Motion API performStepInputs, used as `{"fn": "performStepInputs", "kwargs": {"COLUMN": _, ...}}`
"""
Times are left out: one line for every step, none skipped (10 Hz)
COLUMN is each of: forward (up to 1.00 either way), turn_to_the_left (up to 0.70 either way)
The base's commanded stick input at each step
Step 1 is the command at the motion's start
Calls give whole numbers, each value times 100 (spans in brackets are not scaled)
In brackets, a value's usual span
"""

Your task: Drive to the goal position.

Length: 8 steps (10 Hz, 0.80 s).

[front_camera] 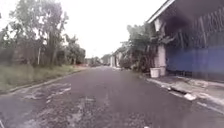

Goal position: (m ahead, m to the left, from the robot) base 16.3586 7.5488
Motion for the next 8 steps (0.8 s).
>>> {"fn": "performStepInputs", "kwargs": {"forward": 85, "turn_to_the_left": 0}}
{"fn": "performStepInputs", "kwargs": {"forward": 85, "turn_to_the_left": 0}}
{"fn": "performStepInputs", "kwargs": {"forward": 85, "turn_to_the_left": 0}}
{"fn": "performStepInputs", "kwargs": {"forward": 85, "turn_to_the_left": 0}}
{"fn": "performStepInputs", "kwargs": {"forward": 85, "turn_to_the_left": 0}}
{"fn": "performStepInputs", "kwargs": {"forward": 85, "turn_to_the_left": 0}}
{"fn": "performStepInputs", "kwargs": {"forward": 85, "turn_to_the_left": 0}}
{"fn": "performStepInputs", "kwargs": {"forward": 85, "turn_to_the_left": 0}}
